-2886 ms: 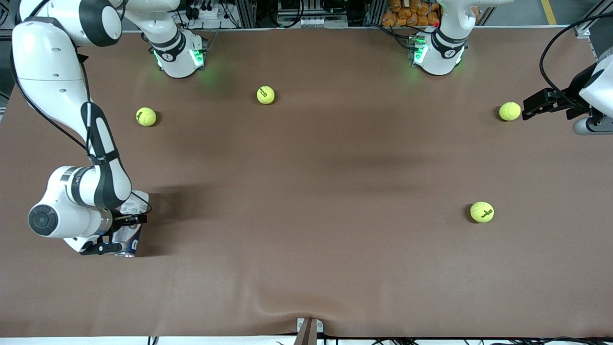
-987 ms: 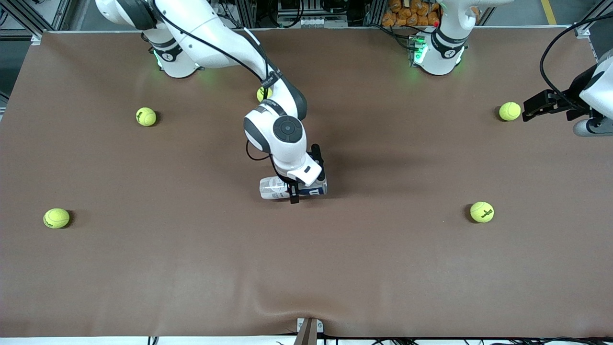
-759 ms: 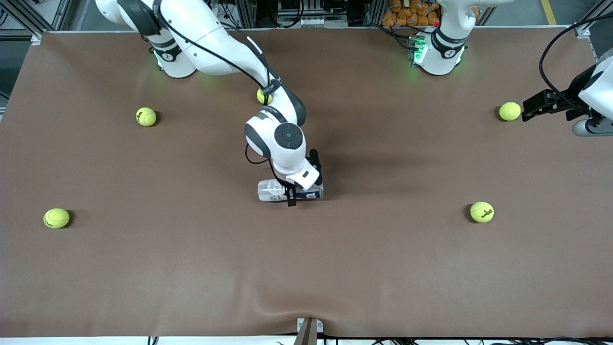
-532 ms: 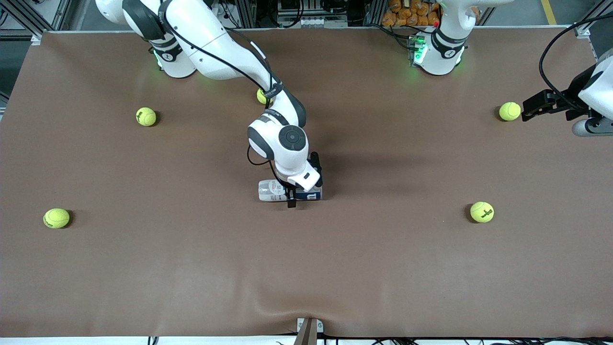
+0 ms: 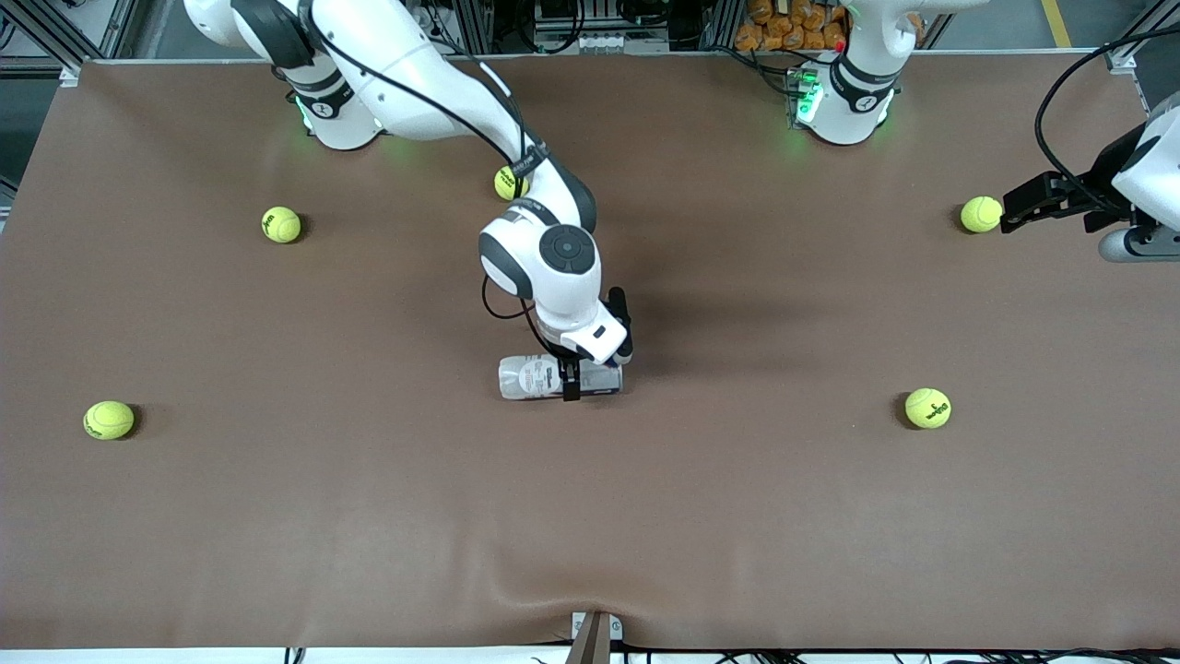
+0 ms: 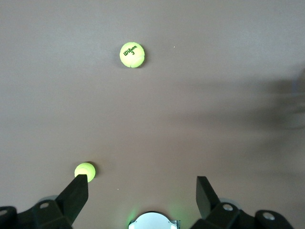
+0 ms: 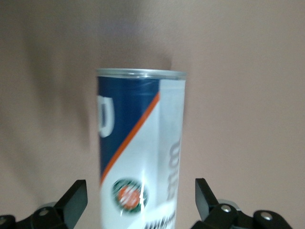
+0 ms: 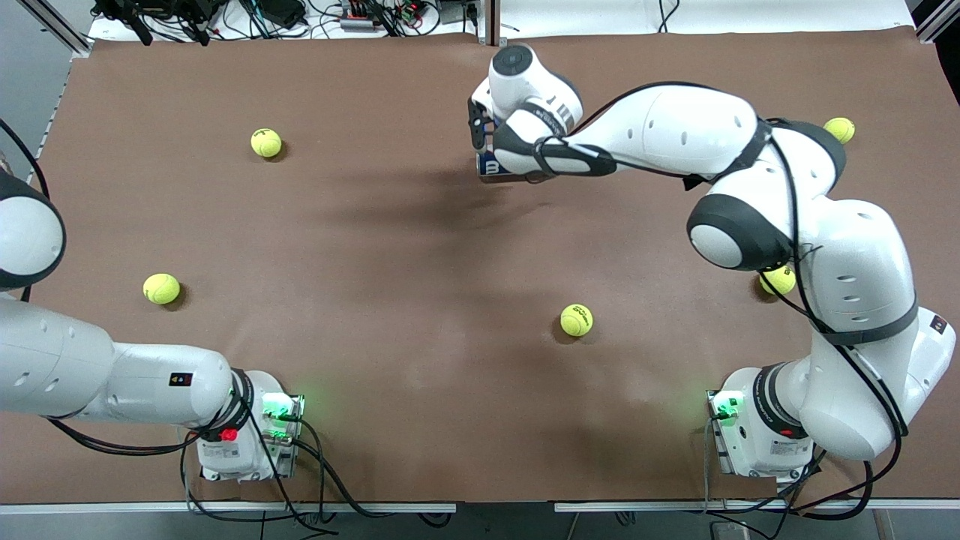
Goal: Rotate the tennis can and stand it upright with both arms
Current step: 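Release the can on its side and withdraw the right gripper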
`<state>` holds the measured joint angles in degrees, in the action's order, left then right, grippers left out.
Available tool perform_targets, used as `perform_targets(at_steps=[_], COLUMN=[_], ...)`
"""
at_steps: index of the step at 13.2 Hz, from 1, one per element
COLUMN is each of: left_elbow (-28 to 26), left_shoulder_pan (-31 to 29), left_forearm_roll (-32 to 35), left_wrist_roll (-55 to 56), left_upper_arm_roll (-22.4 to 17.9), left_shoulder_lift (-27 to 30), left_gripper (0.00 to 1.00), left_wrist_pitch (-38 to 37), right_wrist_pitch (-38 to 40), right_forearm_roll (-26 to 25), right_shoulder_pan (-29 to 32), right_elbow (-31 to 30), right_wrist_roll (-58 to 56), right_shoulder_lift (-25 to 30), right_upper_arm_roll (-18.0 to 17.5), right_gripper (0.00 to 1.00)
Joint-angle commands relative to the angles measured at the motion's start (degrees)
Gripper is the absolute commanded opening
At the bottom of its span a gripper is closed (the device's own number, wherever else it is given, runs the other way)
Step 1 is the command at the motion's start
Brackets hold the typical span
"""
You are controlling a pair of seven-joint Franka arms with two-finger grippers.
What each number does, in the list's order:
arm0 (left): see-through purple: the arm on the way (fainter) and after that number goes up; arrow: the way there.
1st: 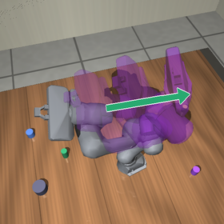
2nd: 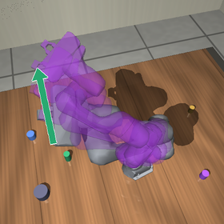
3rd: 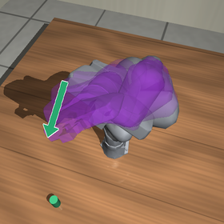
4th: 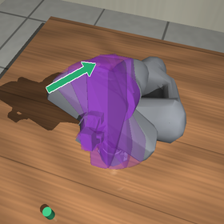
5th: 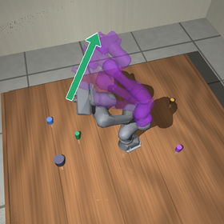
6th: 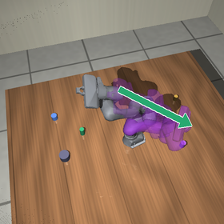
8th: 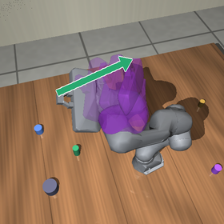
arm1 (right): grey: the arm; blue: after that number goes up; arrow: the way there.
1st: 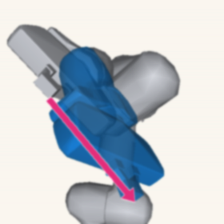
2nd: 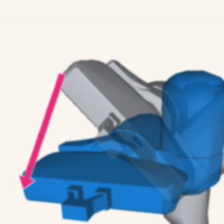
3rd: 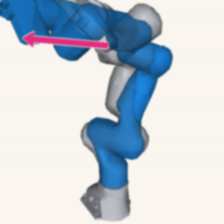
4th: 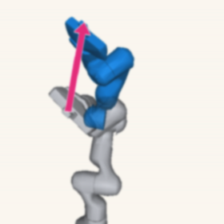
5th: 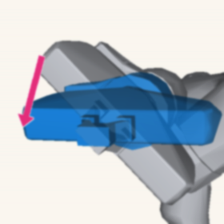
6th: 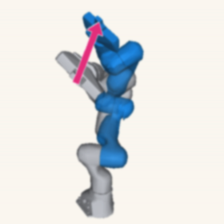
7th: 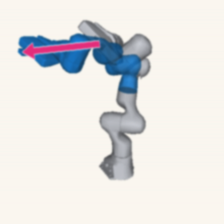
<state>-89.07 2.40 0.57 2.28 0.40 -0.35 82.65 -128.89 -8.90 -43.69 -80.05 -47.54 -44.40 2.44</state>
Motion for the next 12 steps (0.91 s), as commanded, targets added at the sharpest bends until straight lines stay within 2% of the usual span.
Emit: perform_targets(at_steps=[1,2,5,8,12], left_elbow=[0.39,0.38,0.21,0.21,0.21], left_shoulder_pan=[-0.73,-0.91,-1.08,-2.31,-4.77], left_forearm_roll=[-2.14,-3.45,-8.19,-16.36,-23.84], left_wrist_roll=[-0.70,-0.70,-0.97,-1.05,-1.40], left_upper_arm_roll=[0.48,0.48,0.48,0.21,0.21], left_shoulder_lift=[-0.26,-0.61,-1.14,-3.85,-7.46], left_gripper=[1.00,1.00,1.00,1.00,1.00], left_wrist_pitch=[-0.30,-0.30,-0.30,-0.30,-0.21], right_wrist_pitch=[4.78,6.36,10.49,15.15,20.15], right_forearm_roll=[4.84,6.51,6.97,6.36,6.35], right_shoulder_pan=[0.01,0.53,5.70,14.48,25.56], right_elbow=[-1.25,-1.34,-1.69,-3.35,-9.32], right_wrist_roll=[0.87,1.31,10.07,20.35,23.72], right_shoulder_lift=[6.67,8.69,14.41,20.99,31.63], right_upper_arm_roll=[-0.07,0.20,0.29,0.46,1.52], right_gripper=[1.00,1.00,1.00,1.00,1.00])
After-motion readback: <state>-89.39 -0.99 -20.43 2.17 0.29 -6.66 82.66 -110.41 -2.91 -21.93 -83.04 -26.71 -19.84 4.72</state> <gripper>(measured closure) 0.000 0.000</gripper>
